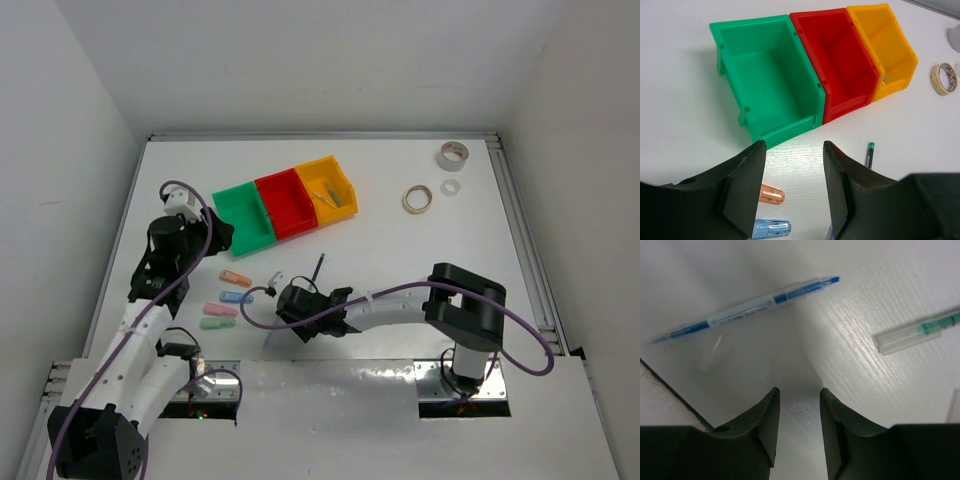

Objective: Sort the stationery into containers
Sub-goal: Pick up the pen cap at the corner of the board.

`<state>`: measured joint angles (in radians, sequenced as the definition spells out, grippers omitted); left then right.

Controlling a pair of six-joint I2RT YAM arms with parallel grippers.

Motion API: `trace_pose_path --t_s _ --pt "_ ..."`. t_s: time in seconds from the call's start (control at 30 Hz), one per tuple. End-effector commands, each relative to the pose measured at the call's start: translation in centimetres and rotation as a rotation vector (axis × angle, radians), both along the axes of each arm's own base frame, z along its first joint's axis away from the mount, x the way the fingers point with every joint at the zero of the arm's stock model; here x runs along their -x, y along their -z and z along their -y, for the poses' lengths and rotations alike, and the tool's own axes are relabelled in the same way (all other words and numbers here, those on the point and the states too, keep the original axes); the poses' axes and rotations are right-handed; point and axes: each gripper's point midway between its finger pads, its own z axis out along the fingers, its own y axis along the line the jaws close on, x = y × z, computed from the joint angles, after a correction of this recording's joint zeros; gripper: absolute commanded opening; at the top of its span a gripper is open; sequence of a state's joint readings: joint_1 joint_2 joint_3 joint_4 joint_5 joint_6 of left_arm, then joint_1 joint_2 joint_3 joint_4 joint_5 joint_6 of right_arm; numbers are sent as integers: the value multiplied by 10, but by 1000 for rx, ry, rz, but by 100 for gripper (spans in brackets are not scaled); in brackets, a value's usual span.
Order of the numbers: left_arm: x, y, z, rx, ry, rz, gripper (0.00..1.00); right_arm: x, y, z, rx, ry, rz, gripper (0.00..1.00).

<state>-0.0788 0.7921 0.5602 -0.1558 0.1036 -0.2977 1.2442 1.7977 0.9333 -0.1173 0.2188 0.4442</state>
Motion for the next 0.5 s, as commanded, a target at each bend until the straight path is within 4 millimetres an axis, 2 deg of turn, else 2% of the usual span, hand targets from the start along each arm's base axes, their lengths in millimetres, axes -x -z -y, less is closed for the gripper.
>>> trace_pose_path --t_s 0.0,0.1,0.27,0.47 --pt "-1 -11 3 -4 2 54 47 -17 -17 -2 -16 112 66 36" --pt "2 -7 2 -14 0 45 47 -19 -30 -8 -24 84 93 37" --pt "7 -6 0 -19 -14 48 47 4 -40 -42 -129 -61 78 45" --pt "8 -9 -6 -32 -49 71 47 22 -45 -63 -167 -98 66 46"
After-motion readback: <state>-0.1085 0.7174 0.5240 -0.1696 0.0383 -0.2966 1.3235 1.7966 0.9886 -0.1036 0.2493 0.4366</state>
